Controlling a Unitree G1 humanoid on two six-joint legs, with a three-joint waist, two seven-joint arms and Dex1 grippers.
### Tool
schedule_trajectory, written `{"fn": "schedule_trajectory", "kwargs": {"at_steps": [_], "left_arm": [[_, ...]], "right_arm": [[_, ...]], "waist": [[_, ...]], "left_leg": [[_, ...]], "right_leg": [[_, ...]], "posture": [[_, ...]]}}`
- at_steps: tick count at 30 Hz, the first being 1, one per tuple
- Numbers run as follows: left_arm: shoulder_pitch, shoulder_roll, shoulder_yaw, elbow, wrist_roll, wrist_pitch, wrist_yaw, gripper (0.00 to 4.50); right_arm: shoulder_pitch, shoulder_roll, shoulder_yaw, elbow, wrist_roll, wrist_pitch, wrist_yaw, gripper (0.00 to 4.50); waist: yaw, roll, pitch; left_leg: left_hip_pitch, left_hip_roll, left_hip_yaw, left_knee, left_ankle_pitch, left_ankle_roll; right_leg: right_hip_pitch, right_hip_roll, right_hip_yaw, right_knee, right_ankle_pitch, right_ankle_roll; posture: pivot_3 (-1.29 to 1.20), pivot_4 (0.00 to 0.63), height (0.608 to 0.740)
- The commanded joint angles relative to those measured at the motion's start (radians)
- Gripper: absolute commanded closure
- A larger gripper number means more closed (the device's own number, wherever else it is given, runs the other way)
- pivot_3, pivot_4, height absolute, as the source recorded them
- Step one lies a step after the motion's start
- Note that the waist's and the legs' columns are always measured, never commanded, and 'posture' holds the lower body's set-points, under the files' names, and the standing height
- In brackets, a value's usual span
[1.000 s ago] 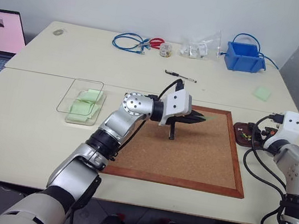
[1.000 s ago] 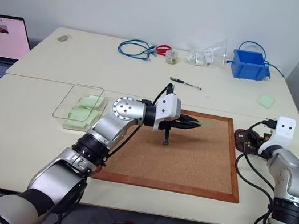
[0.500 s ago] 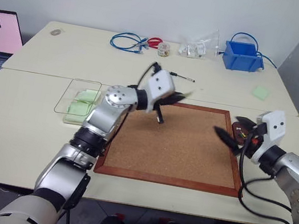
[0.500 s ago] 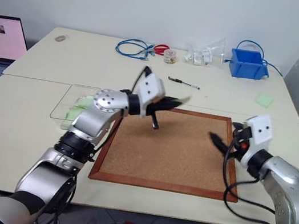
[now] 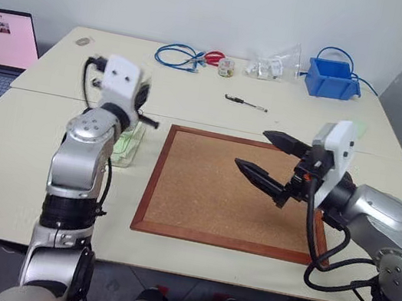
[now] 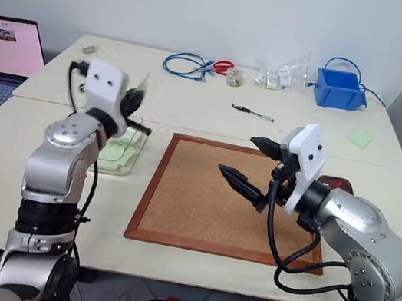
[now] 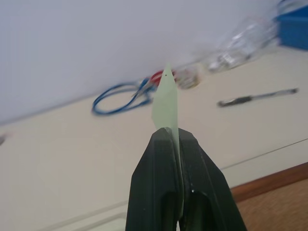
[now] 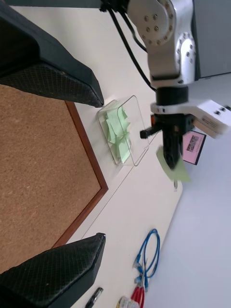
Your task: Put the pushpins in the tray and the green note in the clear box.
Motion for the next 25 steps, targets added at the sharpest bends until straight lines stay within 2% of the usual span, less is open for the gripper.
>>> {"fn": "schedule_trajectory", "kwargs": {"at_steps": [1, 3, 4, 12, 15, 17, 19, 25], "left_arm": [[0.037, -0.016, 0.053, -0.113, 0.004, 0.096, 0.069, 4.30], [0.058, -0.022, 0.067, -0.129, -0.010, 0.122, 0.075, 4.07], [0.065, -0.024, 0.075, -0.127, -0.016, 0.130, 0.078, 3.75], [0.077, -0.013, 0.087, -0.117, -0.045, 0.142, 0.086, 2.04], [0.078, 0.006, 0.052, -0.146, -0.035, 0.132, 0.076, 1.53], [0.079, 0.036, -0.010, -0.185, -0.033, 0.062, 0.024, 1.03], [0.085, 0.018, -0.074, -0.242, -0.106, 0.054, -0.063, 0.64], [0.169, -0.086, -0.137, -0.282, -0.169, 0.037, -0.072, 0.64]], "right_arm": [[-0.045, 0.001, 0.005, 0.026, -0.017, -0.039, 0.016, 0.01], [-0.052, 0.000, 0.010, 0.042, -0.022, -0.046, 0.022, 0.00], [-0.055, -0.001, 0.013, 0.049, -0.025, -0.049, 0.025, 0.00], [-0.056, 0.001, 0.023, 0.055, -0.034, -0.054, 0.028, 0.00], [-0.054, -0.002, 0.014, 0.053, -0.030, -0.048, 0.023, 0.00], [-0.043, -0.012, 0.015, 0.052, -0.048, -0.044, 0.011, 0.00], [-0.018, -0.001, 0.033, 0.060, -0.116, -0.039, -0.067, 0.00], [0.114, 0.102, 0.089, 0.081, -0.346, -0.057, -0.329, 0.00]], "waist": [[0.002, 0.000, 0.000], [0.003, 0.000, 0.000], [0.004, 0.000, 0.000], [0.005, -0.001, 0.000], [0.005, -0.001, 0.000], [0.004, -0.001, 0.000], [0.006, -0.001, 0.000], [0.007, -0.002, 0.000]], "left_leg": [[0.000, 0.000, 0.000, 0.000, 0.000, 0.000], [0.000, 0.000, 0.000, 0.000, 0.000, 0.000], [0.000, 0.000, 0.000, 0.000, 0.000, 0.000], [0.000, 0.000, 0.001, 0.000, 0.000, 0.000], [0.000, 0.000, 0.001, 0.000, 0.000, 0.000], [0.000, 0.000, 0.001, 0.000, 0.000, 0.000], [0.000, 0.000, 0.001, -0.001, 0.000, 0.000], [0.000, -0.001, 0.003, -0.001, 0.000, 0.000]], "right_leg": [[0.000, 0.000, 0.000, 0.000, 0.000, 0.000], [0.000, 0.000, 0.000, 0.000, 0.000, 0.000], [0.000, 0.000, 0.000, 0.000, 0.000, 0.000], [0.000, -0.001, 0.000, -0.001, 0.000, 0.000], [0.000, -0.001, 0.000, -0.001, 0.000, 0.000], [0.000, -0.001, 0.000, -0.001, 0.000, 0.000], [0.000, -0.001, 0.000, -0.002, 0.000, 0.000], [0.001, -0.004, 0.001, -0.004, 0.000, 0.000]], "posture": [[0.00, 0.150, 0.740], [0.00, 0.150, 0.740], [0.00, 0.150, 0.740], [0.00, 0.150, 0.740], [0.00, 0.150, 0.740], [0.00, 0.150, 0.740], [0.00, 0.150, 0.740], [0.00, 0.150, 0.740]]}}
